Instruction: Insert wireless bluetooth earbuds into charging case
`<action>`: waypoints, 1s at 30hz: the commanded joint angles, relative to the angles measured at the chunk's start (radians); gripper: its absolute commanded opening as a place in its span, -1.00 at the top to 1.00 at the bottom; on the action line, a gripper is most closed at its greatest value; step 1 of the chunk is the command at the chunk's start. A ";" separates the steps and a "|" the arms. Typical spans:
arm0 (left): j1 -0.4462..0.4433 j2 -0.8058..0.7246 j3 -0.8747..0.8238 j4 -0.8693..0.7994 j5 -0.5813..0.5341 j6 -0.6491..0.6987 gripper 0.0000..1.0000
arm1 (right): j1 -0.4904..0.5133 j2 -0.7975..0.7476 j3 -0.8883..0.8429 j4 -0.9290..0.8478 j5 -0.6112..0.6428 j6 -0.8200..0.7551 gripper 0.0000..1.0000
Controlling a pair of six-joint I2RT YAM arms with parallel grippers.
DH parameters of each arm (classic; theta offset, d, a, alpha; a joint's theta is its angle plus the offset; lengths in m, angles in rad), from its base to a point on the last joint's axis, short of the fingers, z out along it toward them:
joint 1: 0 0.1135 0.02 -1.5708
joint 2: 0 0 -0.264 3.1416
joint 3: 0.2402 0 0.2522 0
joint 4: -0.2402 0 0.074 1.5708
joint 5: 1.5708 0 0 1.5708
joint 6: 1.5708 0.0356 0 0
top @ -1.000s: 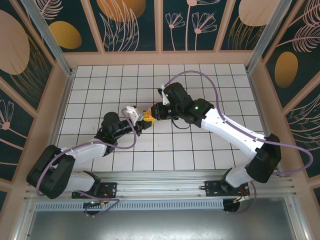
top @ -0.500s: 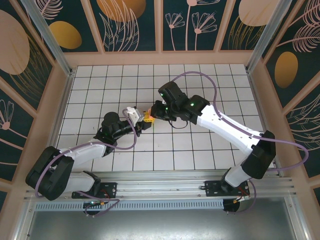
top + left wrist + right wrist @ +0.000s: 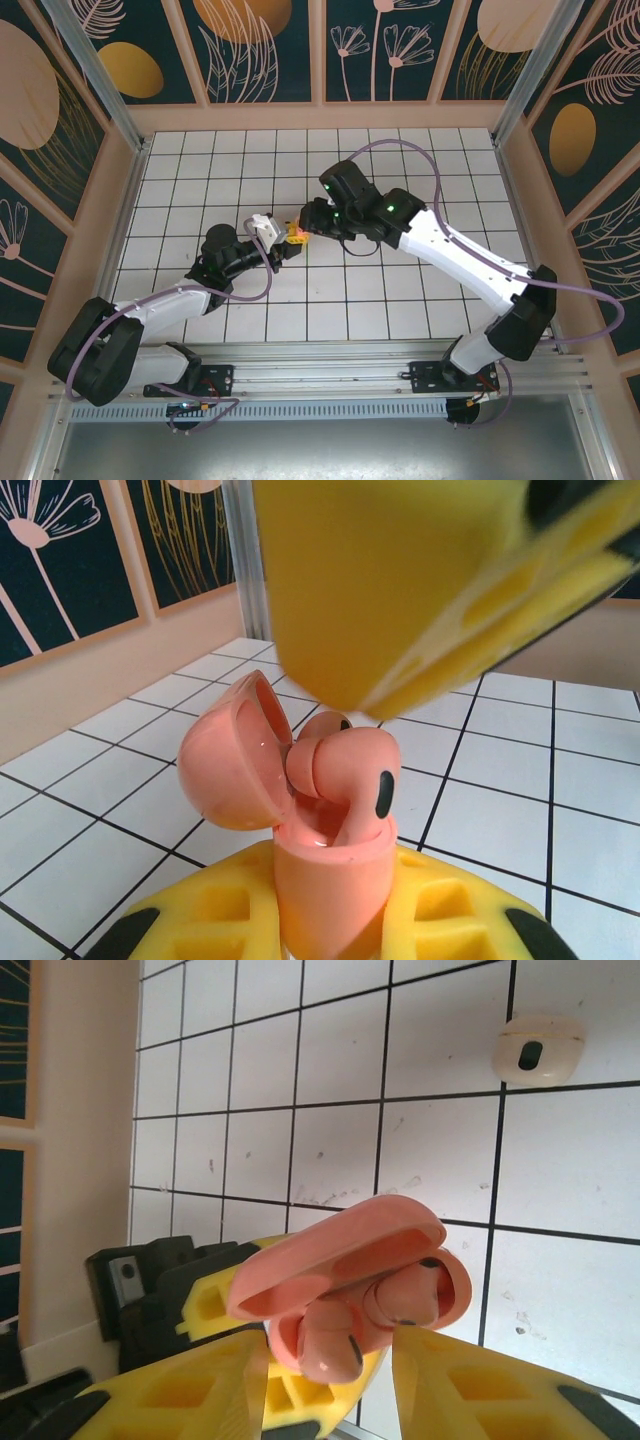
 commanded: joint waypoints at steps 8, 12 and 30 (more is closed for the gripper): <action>-0.001 -0.007 0.002 0.057 0.034 0.005 1.00 | -0.001 -0.100 -0.037 0.084 -0.004 -0.061 0.47; 0.000 -0.007 0.001 0.069 0.043 -0.004 1.00 | -0.003 -0.059 -0.031 0.082 -0.055 -0.072 0.61; -0.001 -0.025 -0.003 0.096 0.069 -0.023 1.00 | -0.030 -0.017 -0.128 0.128 -0.113 -0.040 0.77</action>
